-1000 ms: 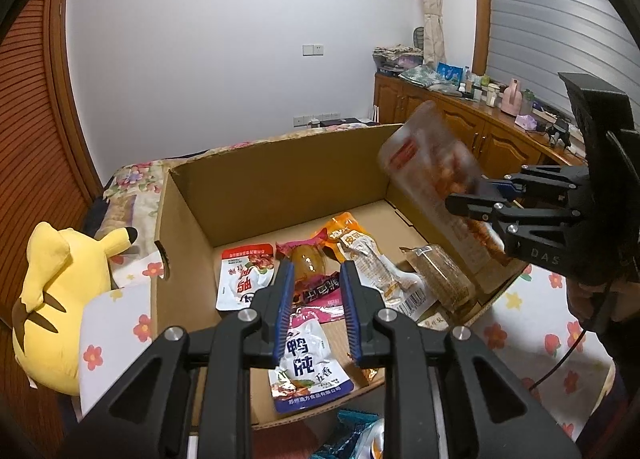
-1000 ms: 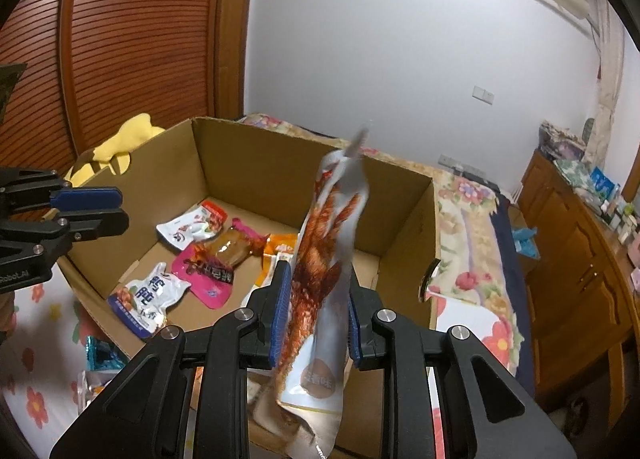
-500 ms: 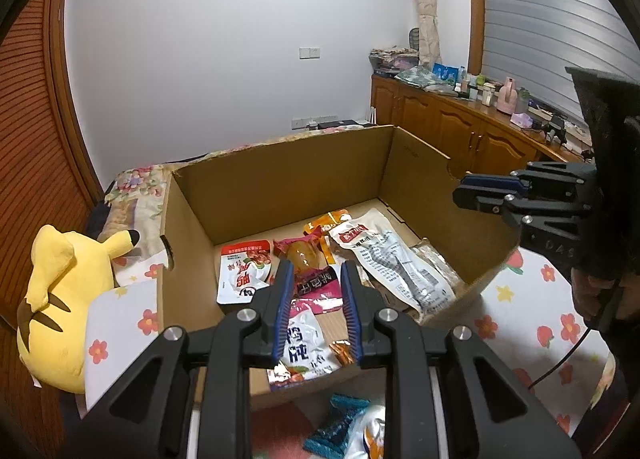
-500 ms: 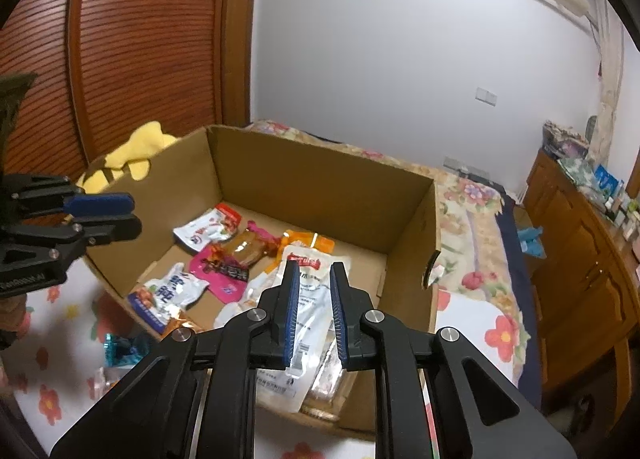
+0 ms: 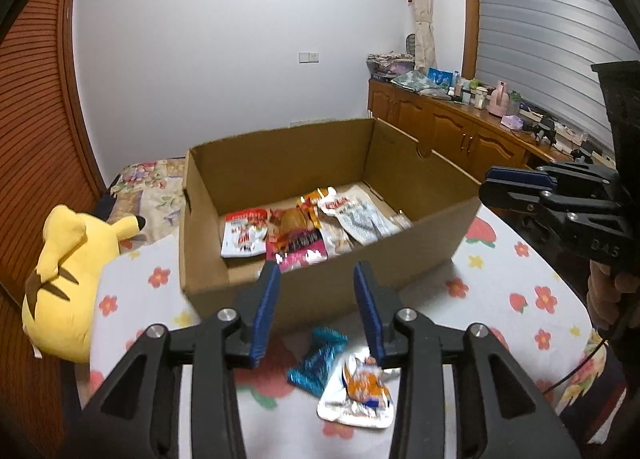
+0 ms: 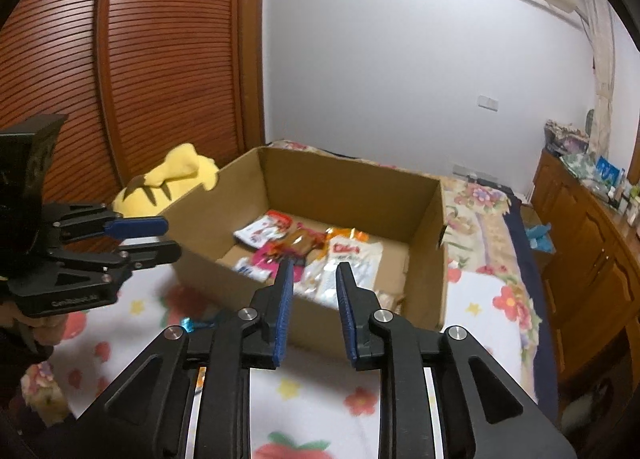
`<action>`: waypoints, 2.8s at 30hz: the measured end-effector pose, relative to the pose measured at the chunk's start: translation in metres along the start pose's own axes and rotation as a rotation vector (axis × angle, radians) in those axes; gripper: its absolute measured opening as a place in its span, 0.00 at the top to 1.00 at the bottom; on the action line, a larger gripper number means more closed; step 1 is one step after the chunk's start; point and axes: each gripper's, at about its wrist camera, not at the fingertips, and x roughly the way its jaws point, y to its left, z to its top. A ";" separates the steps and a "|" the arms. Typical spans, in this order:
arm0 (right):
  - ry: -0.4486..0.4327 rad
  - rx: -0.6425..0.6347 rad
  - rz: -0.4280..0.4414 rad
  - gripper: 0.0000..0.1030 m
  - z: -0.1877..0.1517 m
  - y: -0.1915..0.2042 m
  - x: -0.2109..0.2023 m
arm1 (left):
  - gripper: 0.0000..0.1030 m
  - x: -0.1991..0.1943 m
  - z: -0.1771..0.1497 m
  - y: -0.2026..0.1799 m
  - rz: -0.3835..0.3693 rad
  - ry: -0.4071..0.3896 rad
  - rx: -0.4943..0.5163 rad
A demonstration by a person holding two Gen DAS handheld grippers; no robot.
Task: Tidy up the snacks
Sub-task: 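Move both open grippers down to the teal candy and silver pouch, then grasp the silver-orange pouch with the right gripper while the left grasps the teal candy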
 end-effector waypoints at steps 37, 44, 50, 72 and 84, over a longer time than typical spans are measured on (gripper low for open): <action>0.210 -0.003 0.069 0.33 -0.088 0.096 0.073 | 0.53 0.036 -0.120 0.037 0.033 0.218 -0.037; 0.247 -0.047 0.074 0.31 -0.088 0.099 0.090 | 0.44 0.039 -0.121 0.035 0.032 0.229 -0.023; 0.272 -0.059 0.090 0.28 -0.091 0.099 0.098 | 0.31 0.041 -0.121 0.036 0.042 0.237 -0.031; 0.320 -0.088 0.202 0.16 -0.093 0.094 0.108 | 0.04 0.041 -0.124 0.048 0.056 0.283 -0.020; 0.343 -0.188 0.195 0.14 -0.095 0.105 0.120 | 0.15 0.042 -0.097 0.059 -0.057 0.222 -0.026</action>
